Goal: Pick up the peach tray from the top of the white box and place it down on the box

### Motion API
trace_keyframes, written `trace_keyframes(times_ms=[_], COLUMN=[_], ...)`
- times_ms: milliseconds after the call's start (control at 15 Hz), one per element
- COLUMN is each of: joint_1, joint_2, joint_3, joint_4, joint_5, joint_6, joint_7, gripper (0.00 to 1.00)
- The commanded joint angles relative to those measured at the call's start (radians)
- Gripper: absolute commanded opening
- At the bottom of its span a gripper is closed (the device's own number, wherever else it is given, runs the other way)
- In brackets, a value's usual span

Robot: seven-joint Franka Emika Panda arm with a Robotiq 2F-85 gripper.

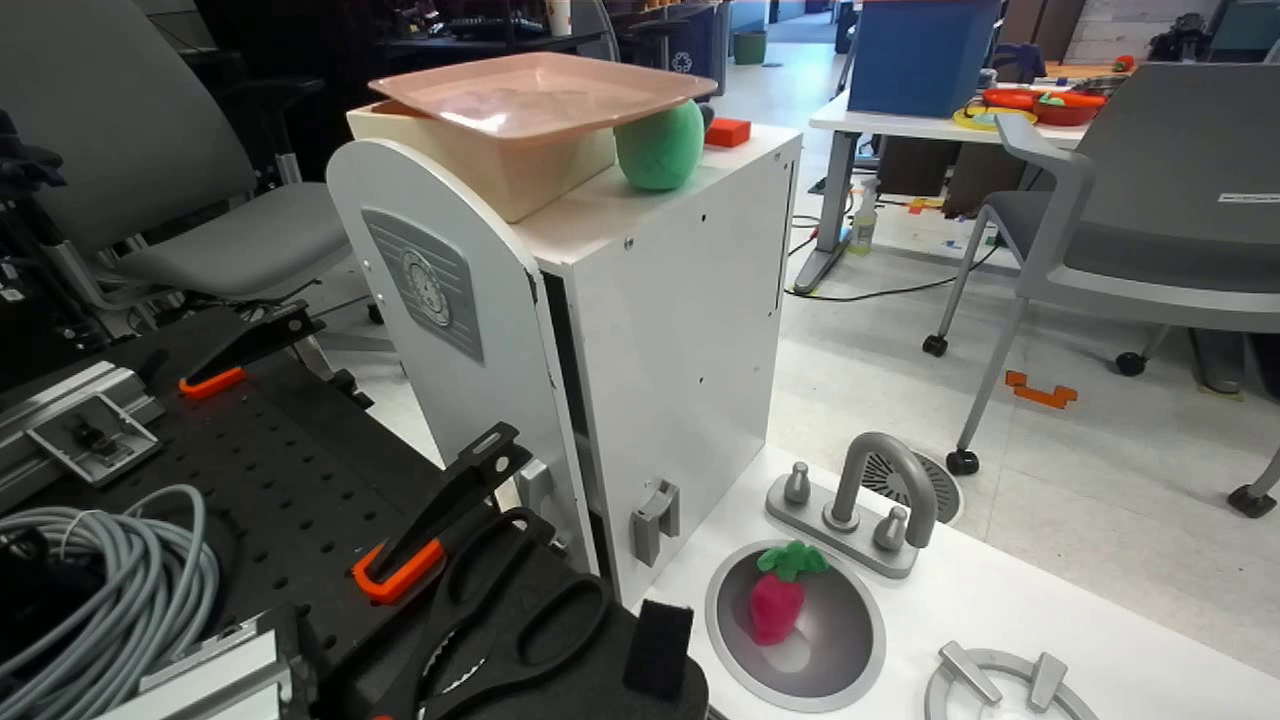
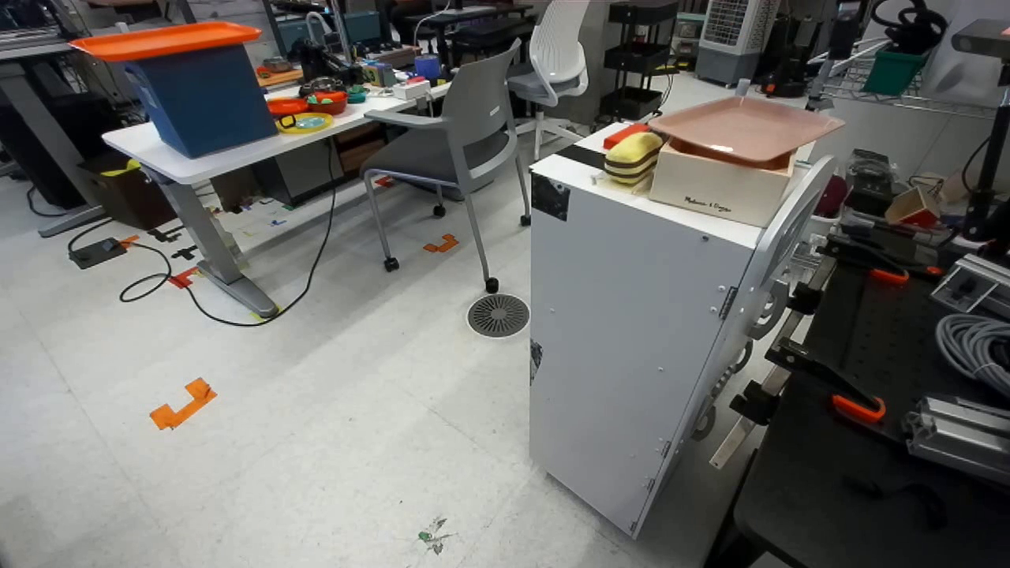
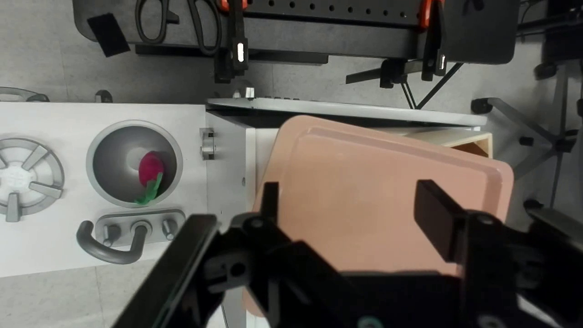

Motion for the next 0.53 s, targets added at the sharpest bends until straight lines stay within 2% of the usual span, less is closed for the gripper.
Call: trace_keyframes(times_ms=[0,467], joint_1=[-0.008,0.001], joint_2=[0.008,-0.033], joint_3=[-0.002,0.007], joint_4=[0.032,0.021], joint_5=[-0.007,-0.062], joint_6=[-0.021,0.003], joint_7=[-0.008,0.044], gripper=[1.0,1.0])
